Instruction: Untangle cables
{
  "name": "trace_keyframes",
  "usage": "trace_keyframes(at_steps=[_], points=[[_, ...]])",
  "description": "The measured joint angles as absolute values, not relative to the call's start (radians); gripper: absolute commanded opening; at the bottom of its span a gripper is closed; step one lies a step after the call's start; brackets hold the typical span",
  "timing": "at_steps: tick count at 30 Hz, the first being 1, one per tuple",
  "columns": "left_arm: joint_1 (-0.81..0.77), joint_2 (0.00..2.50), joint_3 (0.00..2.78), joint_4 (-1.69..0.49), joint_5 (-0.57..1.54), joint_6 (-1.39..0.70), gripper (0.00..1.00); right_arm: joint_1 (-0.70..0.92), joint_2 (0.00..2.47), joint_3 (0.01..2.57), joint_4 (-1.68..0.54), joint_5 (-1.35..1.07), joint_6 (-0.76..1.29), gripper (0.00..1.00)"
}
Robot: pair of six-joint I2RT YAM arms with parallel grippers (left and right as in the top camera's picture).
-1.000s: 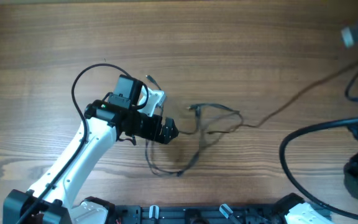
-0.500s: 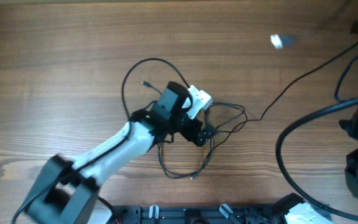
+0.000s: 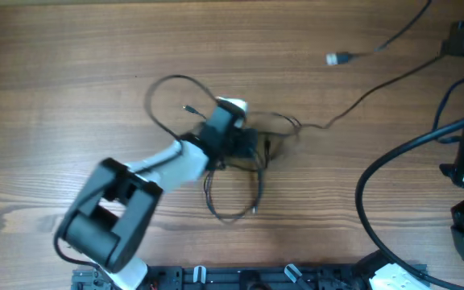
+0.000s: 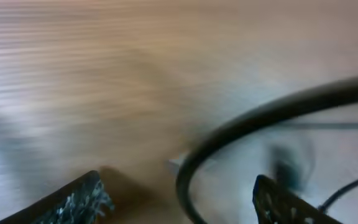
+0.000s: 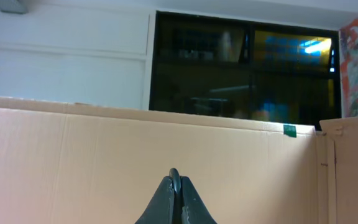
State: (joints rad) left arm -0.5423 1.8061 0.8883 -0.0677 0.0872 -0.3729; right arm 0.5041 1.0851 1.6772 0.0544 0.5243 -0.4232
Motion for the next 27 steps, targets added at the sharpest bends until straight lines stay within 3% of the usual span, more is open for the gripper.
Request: trace_keyframes(at_steps=[5,8,12,14,16,20,27], points=[[-0.129,1.778,0.917,-0.260,0.057,-0.462,0.78,0.504,1.079,1.678,-0.035,0.525,-0.423,0.04],[0.073,1.768,0.924,-0.339,0.057,-0.465,0.76,0.492,1.079,1.678,0.020,0.543,-0.428,0.04],[0.206,1.762,0.925,-0.368,0.139,-0.423,0.76,0.482,1.074,1.678,0.022,0.579,-0.431,0.04],[0.220,1.761,0.925,-0.371,0.216,-0.352,0.75,0.482,1.076,1.679,-0.040,0.569,-0.419,0.04],[0.197,1.769,0.916,-0.390,0.455,-0.180,0.76,0.480,1.089,1.682,-0.162,0.460,-0.407,0.04],[0.014,1.790,0.898,-0.430,0.657,0.078,0.74,0.481,1.139,1.685,-0.312,0.246,-0.405,0.04],[-0.117,1.735,0.859,-0.414,0.662,0.188,0.73,0.481,1.169,1.684,-0.417,0.070,-0.405,0.04]])
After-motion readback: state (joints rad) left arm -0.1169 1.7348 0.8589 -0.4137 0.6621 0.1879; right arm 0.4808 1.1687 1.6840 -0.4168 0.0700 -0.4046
